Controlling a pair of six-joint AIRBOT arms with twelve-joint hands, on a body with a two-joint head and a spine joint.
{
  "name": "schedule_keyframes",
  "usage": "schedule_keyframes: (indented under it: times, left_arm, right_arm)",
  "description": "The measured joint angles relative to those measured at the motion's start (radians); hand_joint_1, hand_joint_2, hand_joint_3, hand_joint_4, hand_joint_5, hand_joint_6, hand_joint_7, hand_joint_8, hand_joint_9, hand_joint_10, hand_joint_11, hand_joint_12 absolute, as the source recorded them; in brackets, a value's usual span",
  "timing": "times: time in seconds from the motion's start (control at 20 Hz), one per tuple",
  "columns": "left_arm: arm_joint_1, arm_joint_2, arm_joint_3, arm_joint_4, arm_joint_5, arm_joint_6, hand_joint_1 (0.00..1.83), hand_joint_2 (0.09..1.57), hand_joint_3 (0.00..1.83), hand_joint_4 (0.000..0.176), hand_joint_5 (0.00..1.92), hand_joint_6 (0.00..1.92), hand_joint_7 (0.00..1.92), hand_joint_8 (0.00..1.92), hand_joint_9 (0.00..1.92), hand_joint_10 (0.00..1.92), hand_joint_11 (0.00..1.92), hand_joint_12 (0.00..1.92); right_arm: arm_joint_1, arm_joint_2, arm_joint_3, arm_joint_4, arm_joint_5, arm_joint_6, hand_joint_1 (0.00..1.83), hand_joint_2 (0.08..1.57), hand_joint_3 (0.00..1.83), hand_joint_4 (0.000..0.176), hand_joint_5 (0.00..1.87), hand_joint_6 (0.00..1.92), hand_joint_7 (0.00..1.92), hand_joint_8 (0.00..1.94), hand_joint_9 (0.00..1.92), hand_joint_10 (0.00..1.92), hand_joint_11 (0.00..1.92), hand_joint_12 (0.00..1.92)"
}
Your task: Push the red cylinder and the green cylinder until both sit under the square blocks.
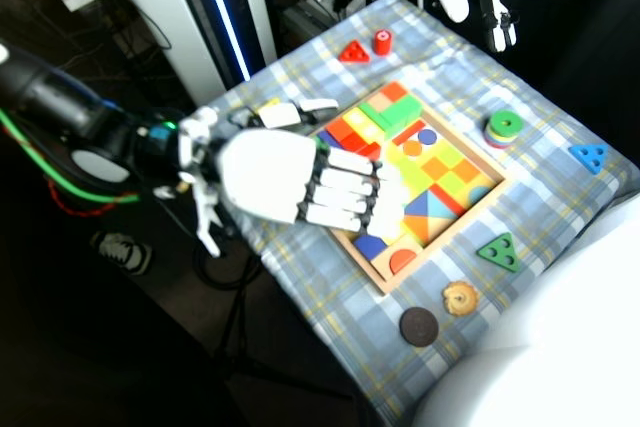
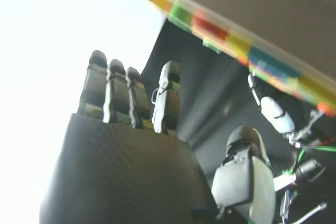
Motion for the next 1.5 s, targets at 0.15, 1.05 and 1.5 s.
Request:
schedule_keyframes:
  times: [0.15, 1.05, 1.5]
  left_arm:
    - [0.000, 0.000, 0.000, -0.002, 0.004, 0.000, 0.35, 1.35, 0.00, 0.016, 0.58, 0.00, 0.56, 0.00, 0.43, 0.01, 0.00, 0.51]
    - [0.000, 0.000, 0.000, 0.000, 0.005, 0.000, 0.37, 1.36, 0.00, 0.001, 0.59, 0.00, 0.55, 0.00, 0.43, 0.01, 0.00, 0.55]
    - [0.000, 0.000, 0.000, -0.002, 0.005, -0.003, 0.34, 1.35, 0.00, 0.000, 0.60, 0.00, 0.57, 0.00, 0.44, 0.02, 0.00, 0.63]
  right_arm:
    - [0.003, -0.019, 0.025, -0.013, -0.040, 0.001, 0.00, 1.04, 0.02, 0.076, 0.44, 0.00, 0.02, 0.00, 0.00, 0.00, 0.00, 0.00]
    - [-0.023, 0.124, -0.103, -0.090, -0.074, 0.042, 0.00, 0.97, 0.00, 0.102, 0.44, 0.00, 0.03, 0.00, 0.00, 0.00, 0.00, 0.00]
    - [-0.014, 0.045, -0.023, -0.037, -0.056, 0.027, 0.00, 0.94, 0.00, 0.098, 0.40, 0.00, 0.01, 0.01, 0.00, 0.00, 0.00, 0.00]
